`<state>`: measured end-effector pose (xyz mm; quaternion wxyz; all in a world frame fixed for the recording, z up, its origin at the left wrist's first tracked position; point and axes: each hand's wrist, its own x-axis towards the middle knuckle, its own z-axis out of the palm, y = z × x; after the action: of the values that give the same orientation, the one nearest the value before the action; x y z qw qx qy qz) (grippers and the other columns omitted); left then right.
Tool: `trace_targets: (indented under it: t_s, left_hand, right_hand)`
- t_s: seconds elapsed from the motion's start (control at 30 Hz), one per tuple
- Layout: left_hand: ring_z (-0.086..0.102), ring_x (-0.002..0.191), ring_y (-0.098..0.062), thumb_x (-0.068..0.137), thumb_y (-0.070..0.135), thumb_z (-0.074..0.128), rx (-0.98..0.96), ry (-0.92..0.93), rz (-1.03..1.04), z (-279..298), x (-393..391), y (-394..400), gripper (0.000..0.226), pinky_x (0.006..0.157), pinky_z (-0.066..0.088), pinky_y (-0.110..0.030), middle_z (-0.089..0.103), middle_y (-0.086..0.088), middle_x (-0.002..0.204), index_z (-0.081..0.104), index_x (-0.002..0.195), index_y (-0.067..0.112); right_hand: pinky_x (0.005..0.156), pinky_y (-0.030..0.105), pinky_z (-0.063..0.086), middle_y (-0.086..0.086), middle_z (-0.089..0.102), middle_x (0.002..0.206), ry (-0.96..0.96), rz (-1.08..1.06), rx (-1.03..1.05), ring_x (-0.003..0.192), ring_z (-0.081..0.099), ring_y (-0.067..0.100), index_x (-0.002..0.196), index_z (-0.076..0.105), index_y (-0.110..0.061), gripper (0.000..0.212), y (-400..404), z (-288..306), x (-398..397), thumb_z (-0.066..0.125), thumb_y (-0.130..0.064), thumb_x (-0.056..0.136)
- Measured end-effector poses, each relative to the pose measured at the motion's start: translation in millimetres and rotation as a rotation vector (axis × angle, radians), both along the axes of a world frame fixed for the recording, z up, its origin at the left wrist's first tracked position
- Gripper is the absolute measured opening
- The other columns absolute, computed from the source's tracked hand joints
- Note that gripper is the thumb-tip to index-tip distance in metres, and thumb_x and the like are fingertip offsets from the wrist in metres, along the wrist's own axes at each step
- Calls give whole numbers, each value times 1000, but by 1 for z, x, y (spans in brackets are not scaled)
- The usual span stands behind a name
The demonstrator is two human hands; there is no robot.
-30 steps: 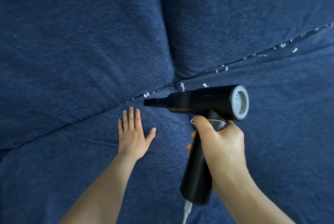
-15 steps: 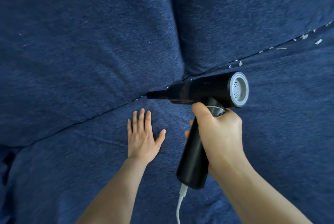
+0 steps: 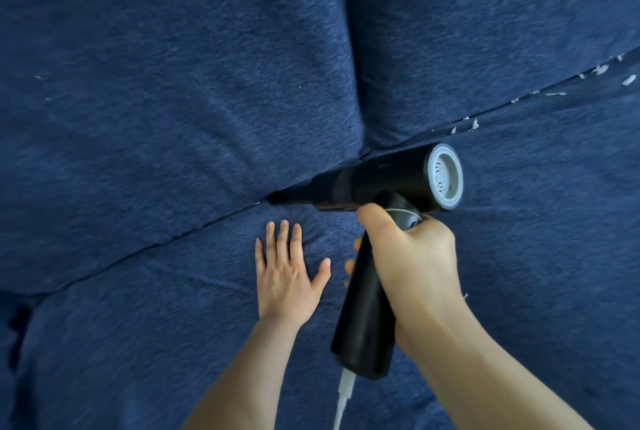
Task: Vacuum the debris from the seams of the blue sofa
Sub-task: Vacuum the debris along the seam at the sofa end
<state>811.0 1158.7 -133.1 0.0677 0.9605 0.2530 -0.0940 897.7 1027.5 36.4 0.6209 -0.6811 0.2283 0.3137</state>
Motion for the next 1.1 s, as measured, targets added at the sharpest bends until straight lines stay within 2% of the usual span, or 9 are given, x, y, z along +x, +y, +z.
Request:
trace_targets:
  t_s: [0.1,0.2,0.3,0.4,0.63,0.73,0.8,0.87,1.1]
  left_hand:
    - [22,145,-34,95,62,2,9,22,-4,-2,-2,0,84,114,25,-56,38,-17,150,40,142,4]
    - [33,139,-39,95,58,-9,-12,11,-8,3,2,1,91,109,32,-60,45,-22,144,48,137,0]
    - [40,134,-42,98,55,-8,-11,5,-12,6,3,2,90,104,37,-62,49,-24,139,53,133,-2]
    - [34,138,-40,96,58,-9,-24,28,-7,4,2,2,92,108,33,-60,45,-23,143,49,136,-1]
    - [20,145,-33,94,64,6,34,31,-18,-6,-3,3,84,115,23,-55,36,-18,151,38,143,4]
    - [15,146,-35,91,63,21,59,58,-30,-9,-3,3,80,116,17,-56,31,-18,153,36,144,3]
    - [17,145,-38,91,60,23,81,83,-48,-9,-2,3,80,115,18,-58,31,-21,152,39,141,0]
    - [17,145,-40,91,59,23,99,95,-64,-9,-1,3,81,115,20,-58,29,-23,152,40,140,-3]
    - [9,147,-37,91,62,17,114,121,-80,-13,-1,4,84,116,16,-58,13,-20,158,33,144,-2]
  right_hand:
    - [75,59,63,12,74,67,-7,-1,-11,79,75,40,74,68,-8,28,-1,1,-2,69,-34,65]
    - [80,58,62,6,75,67,17,-16,-1,80,76,36,74,69,-14,28,8,-3,-3,67,-37,59]
    - [83,57,62,4,75,68,27,-26,26,82,75,36,73,68,-15,27,18,-9,-3,67,-37,58]
    - [83,57,61,6,76,66,46,-49,13,83,75,38,71,69,-14,26,14,-9,-3,68,-37,59]
    - [80,59,61,6,74,65,-10,-12,-24,79,75,39,71,67,-13,25,0,0,-12,68,-36,61]
    - [69,52,64,5,73,61,-20,-57,-49,60,74,30,74,68,-11,21,-16,2,-5,73,-31,72]
    - [57,40,59,3,70,55,-26,-97,-57,45,68,23,75,67,-10,15,-29,6,3,73,-23,79]
    - [55,36,56,4,69,55,-38,-121,-69,41,66,21,77,67,-9,15,-40,10,11,74,-22,81]
    - [72,52,65,2,73,58,-59,-131,-88,46,70,21,81,68,-11,17,-55,4,30,75,-27,81]
